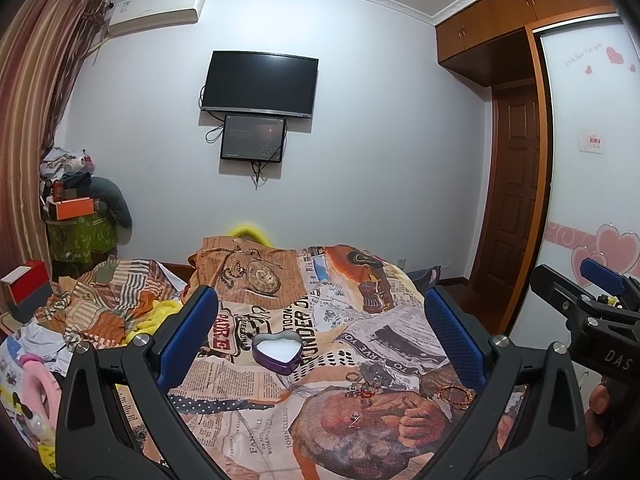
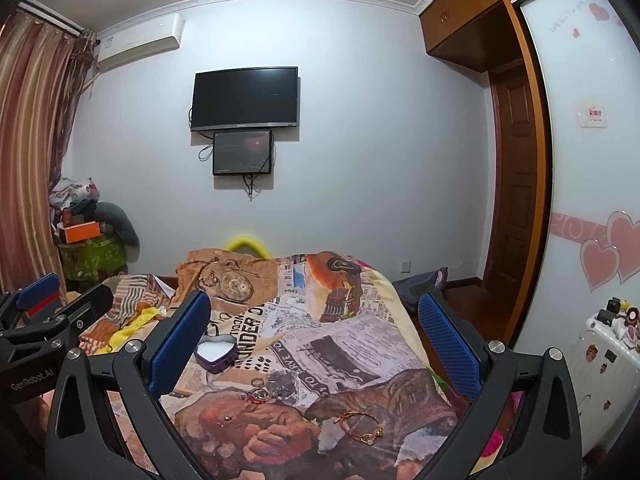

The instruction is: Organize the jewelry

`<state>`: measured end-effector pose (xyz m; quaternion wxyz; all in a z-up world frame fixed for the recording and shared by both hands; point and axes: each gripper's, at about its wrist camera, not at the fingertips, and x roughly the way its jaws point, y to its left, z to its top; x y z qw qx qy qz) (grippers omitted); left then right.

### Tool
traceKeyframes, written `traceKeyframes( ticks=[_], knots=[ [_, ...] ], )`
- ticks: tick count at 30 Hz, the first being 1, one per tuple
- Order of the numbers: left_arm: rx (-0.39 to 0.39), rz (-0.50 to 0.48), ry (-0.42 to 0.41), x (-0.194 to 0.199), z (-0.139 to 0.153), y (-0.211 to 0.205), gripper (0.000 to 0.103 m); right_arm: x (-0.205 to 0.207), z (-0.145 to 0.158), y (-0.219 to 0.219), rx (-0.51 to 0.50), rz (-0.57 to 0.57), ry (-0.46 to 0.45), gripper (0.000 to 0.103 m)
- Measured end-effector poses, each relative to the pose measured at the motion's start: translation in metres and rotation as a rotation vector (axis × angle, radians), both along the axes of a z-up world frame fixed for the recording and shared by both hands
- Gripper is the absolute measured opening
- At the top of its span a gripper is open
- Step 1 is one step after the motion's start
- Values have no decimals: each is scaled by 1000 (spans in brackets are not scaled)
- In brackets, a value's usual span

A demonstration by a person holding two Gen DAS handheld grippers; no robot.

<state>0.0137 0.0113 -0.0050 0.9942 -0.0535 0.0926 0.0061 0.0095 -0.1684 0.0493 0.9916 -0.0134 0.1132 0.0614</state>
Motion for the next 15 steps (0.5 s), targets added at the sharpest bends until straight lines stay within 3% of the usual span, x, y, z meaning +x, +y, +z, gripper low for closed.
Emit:
traceKeyframes(
  ticks=[15],
  knots=[
    [-2, 3, 1, -1, -2, 3, 103, 0, 0, 3, 0, -1, 5, 103]
  ],
)
